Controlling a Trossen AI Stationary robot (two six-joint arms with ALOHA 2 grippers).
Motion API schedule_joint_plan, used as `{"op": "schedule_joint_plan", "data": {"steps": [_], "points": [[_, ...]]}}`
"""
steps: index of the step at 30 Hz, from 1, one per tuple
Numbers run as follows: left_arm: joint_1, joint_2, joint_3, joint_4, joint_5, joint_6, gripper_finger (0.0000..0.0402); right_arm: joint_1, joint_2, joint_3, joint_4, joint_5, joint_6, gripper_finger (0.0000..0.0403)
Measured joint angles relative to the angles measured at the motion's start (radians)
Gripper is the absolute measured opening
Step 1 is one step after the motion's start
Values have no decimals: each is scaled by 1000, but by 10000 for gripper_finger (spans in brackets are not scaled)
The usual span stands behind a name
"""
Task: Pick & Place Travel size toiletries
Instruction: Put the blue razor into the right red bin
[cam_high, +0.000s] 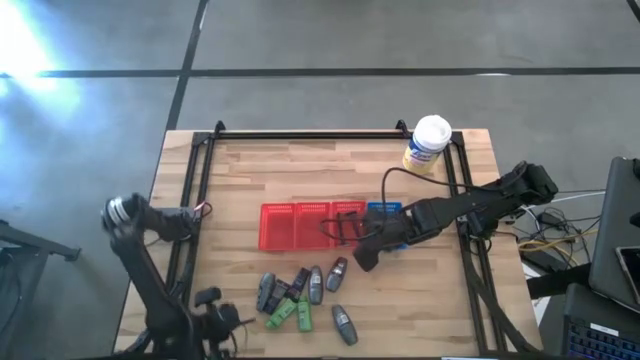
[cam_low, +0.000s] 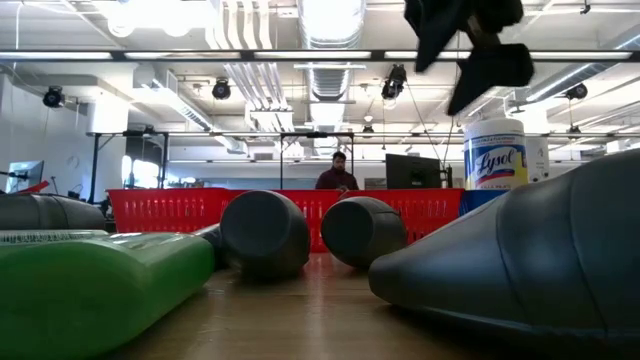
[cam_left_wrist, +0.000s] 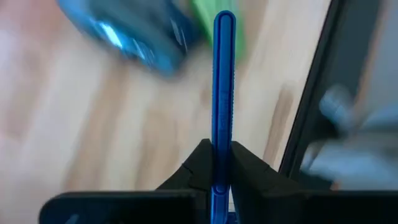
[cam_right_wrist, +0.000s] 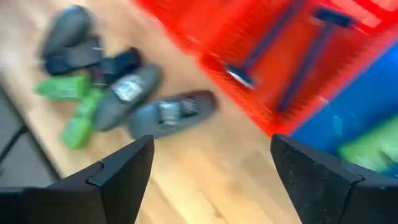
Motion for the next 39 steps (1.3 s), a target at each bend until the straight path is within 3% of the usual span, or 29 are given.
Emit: {"op": "schedule_joint_plan", "data": {"steps": [3, 6, 11, 18, 23, 28, 31, 34, 39], "points": [[16, -156, -112, 69, -154, -38, 32, 0, 0, 0, 120, -31, -68, 307], [62, -316, -253, 245, -261, -16, 32, 0, 0, 0, 277, -51, -121, 301], [203, -509, -438, 631, -361, 177, 32, 0, 0, 0, 521, -44, -186, 294], [399, -641, -445, 645, -369, 406, 32, -2, 0, 0, 662, 42, -240, 300], [484, -654, -397, 650, -358, 521, 32, -23, 20, 1, 714, 69, -231, 315], [551, -576, -334, 637, -345, 533, 32, -32, 86, 23, 740, 63, -187, 327], [579, -514, -300, 669, -274, 546, 32, -31, 130, 55, 772, 70, -199, 333], [602, -469, -293, 820, -151, 616, 32, -31, 163, 98, 799, 86, -223, 339], [624, -469, -298, 905, -122, 677, 32, -30, 161, 152, 799, 124, -249, 345]]}}
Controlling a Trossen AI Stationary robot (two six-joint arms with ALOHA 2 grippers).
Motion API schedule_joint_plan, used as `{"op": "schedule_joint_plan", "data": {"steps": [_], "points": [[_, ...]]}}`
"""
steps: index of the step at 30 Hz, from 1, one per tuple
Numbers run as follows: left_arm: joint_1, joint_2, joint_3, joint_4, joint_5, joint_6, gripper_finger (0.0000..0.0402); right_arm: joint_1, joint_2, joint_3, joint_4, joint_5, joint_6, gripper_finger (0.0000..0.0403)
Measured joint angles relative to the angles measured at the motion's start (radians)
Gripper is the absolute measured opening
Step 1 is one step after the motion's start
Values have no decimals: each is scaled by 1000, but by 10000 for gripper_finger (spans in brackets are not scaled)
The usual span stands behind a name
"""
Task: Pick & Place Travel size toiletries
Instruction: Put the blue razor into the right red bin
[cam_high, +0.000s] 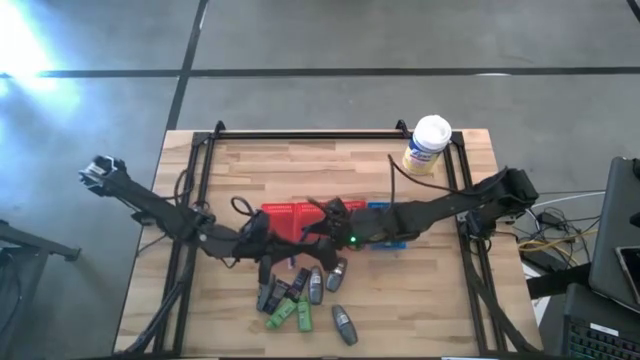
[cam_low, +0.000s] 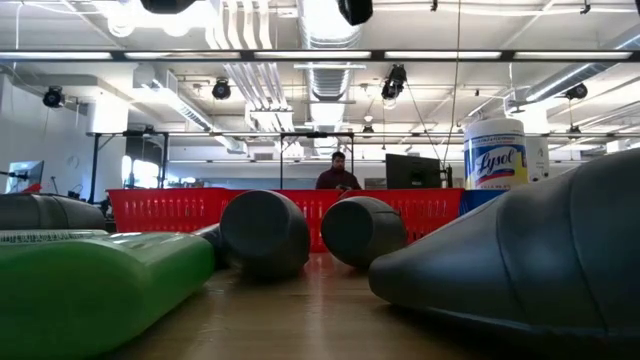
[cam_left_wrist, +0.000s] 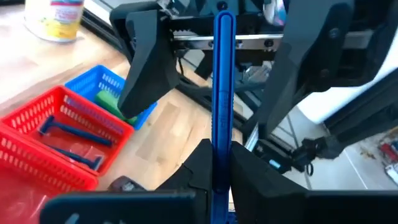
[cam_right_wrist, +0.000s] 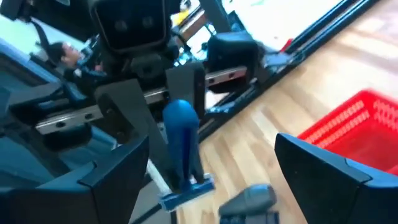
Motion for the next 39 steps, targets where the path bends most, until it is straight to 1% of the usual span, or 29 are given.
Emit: {"op": "schedule_joint_plan", "data": {"steps": [3, 5, 9, 12, 16, 26, 33, 39], "points": [[4, -28, -12, 0, -2, -2, 32, 4, -8, 14, -4, 26, -6, 344], [6, -40, -17, 16, 4, 0, 32, 5, -10, 27, 0, 23, -6, 338], [18, -49, -25, 73, 42, 18, 32, 6, -3, 36, 4, 21, -5, 321], [27, -41, -25, 71, 63, 22, 32, 4, 7, 46, 1, 23, -4, 305], [31, -35, -25, 70, 89, 27, 32, 5, 8, 50, 37, 24, -2, 278], [50, -35, -38, 61, 91, 53, 32, 5, 10, 49, 20, 42, 18, 201], [70, -36, -58, 84, 92, 45, 32, 5, 10, 48, 18, 50, 19, 173], [91, -36, -59, 88, 94, 53, 32, 5, 10, 46, -30, 68, 23, 148]]}}
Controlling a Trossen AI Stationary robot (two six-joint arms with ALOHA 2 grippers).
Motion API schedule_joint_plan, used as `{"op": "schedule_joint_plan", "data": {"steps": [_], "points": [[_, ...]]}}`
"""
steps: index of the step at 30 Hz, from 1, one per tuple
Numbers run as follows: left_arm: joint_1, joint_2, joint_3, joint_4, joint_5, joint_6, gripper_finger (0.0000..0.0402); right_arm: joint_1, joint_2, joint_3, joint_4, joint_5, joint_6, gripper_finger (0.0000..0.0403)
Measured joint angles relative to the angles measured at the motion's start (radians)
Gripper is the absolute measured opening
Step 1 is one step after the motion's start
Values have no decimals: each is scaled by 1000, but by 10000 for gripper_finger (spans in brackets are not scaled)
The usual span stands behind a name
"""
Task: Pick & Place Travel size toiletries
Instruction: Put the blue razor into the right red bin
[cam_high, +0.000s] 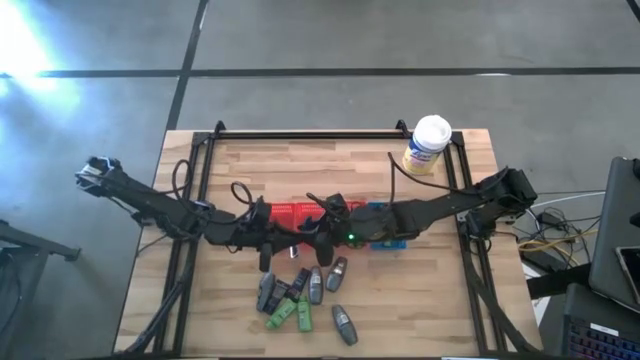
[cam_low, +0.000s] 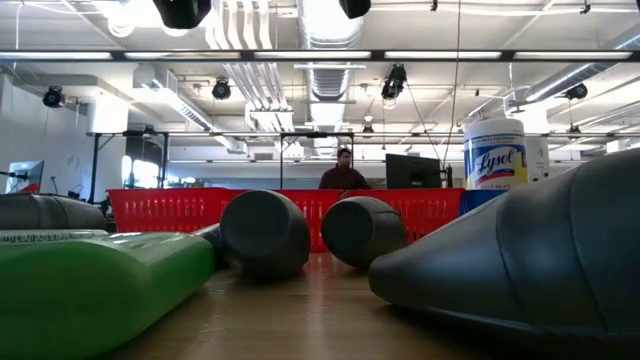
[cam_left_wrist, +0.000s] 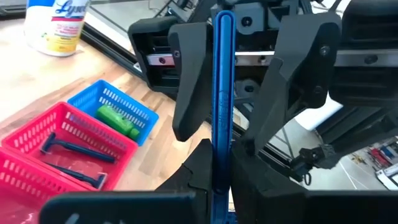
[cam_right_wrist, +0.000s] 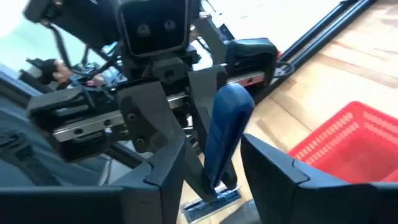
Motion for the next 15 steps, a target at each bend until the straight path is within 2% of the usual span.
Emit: {"op": "schedule_joint_plan", "data": {"steps": [15], "points": [[26, 0, 0, -49, -7, 25, 39, -32, 0, 0, -17, 30, 7, 30]]}}
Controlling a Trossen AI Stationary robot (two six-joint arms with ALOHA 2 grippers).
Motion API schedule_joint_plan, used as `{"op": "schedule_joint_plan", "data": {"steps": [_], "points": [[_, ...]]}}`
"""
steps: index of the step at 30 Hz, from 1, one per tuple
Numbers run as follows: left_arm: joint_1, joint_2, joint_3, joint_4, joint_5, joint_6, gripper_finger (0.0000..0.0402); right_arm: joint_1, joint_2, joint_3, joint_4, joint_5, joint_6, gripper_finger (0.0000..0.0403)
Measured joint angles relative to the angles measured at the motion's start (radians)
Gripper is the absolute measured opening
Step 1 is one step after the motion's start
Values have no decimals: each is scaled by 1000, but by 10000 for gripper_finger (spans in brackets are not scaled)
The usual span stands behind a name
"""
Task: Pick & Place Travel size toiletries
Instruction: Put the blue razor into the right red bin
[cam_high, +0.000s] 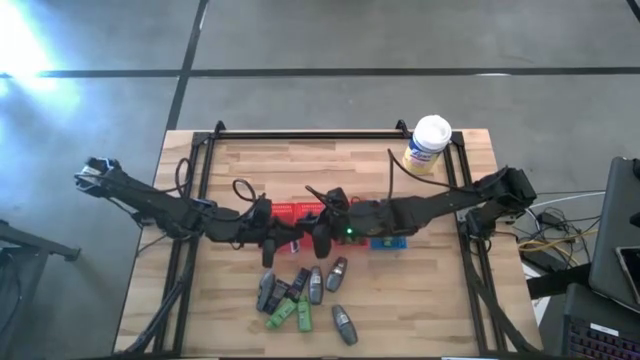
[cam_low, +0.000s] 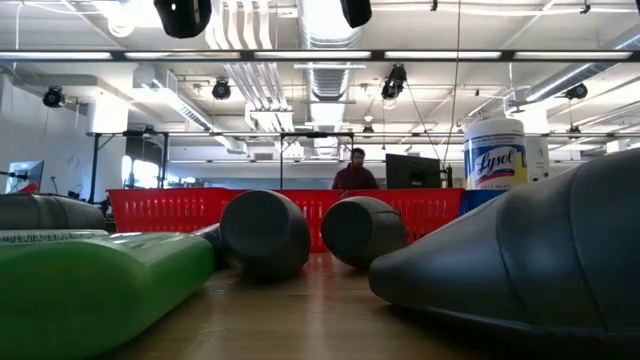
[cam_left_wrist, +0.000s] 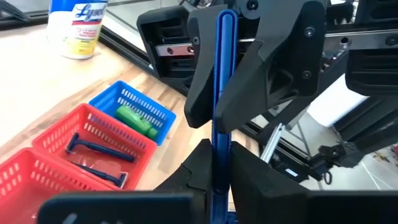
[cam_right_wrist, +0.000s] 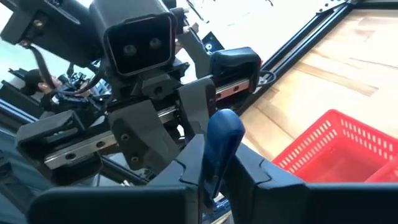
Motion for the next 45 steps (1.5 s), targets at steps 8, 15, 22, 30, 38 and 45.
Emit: {"op": "schedule_joint_plan", "data": {"steps": [8, 15, 22, 30, 38, 45], "points": [[3, 2, 0, -5, -91, -1, 105, -25, 0, 0, -50, 1, -1, 29], [8, 1, 0, -27, -117, -68, 149, -50, -1, 0, -176, 8, 24, 31], [9, 1, 0, -215, -119, -155, 211, -97, -8, 0, -547, 12, 186, 32], [9, 0, 0, -490, -120, -252, 223, -195, 17, -10, -820, -148, 261, 33], [9, 0, 0, -586, -120, -209, 223, -279, 129, -21, -826, -297, 261, 45], [10, -3, 0, -643, -120, -188, 223, -280, 181, -21, -823, -366, 315, 66]]}}
